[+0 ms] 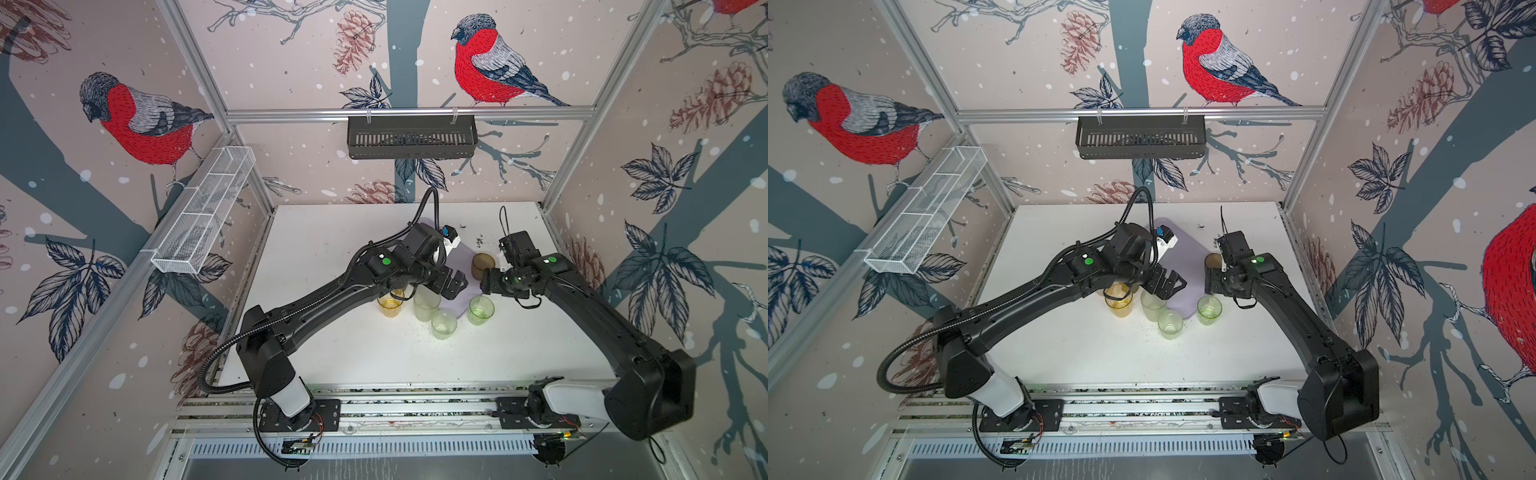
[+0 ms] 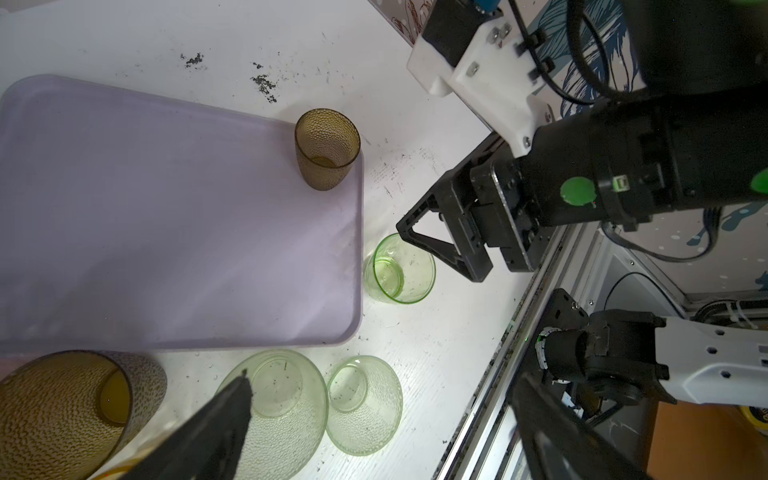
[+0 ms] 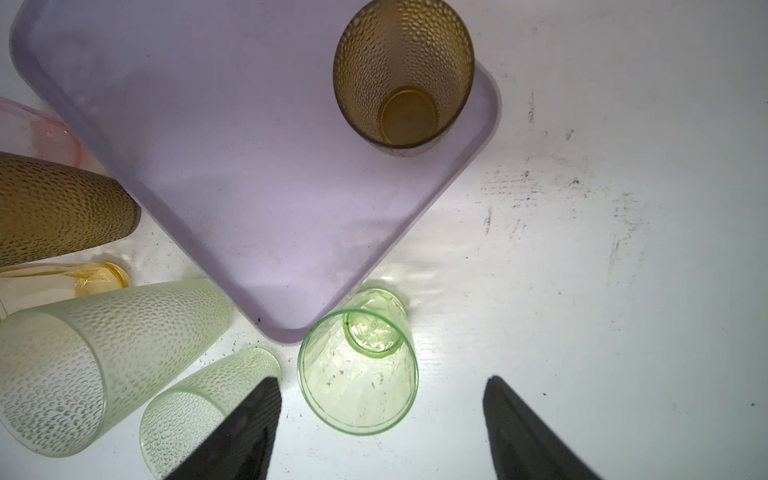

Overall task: Place the glasses into the tray
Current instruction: 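Lower the right gripper over the pale green glass nearest the tray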

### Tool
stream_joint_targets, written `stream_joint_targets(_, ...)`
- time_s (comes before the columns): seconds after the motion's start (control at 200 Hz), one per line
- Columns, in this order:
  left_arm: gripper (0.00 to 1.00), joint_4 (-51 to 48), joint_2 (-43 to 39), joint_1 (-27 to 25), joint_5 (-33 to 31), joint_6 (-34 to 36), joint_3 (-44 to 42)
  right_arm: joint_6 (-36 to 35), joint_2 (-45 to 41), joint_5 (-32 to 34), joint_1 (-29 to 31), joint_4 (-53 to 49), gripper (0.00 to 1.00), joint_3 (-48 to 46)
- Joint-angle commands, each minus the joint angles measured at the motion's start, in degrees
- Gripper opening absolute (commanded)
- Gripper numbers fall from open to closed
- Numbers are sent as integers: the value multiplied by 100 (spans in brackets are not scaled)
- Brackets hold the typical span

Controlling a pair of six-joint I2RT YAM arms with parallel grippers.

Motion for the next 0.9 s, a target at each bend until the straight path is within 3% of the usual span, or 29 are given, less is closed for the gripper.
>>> stream_joint_targets(0.0,98,-205,-80,5,-78,294,-4,130,84,-151,-45,-135,68,-78)
stream_joint_targets(0.415,98,-327,-437,2,-238,576,-352,209,297,-141,-187,214,63,-531)
stream_joint_targets(0.895,98,-159,-646,-2,-133,519,-682,267,418,-257,-186,527,48,-941)
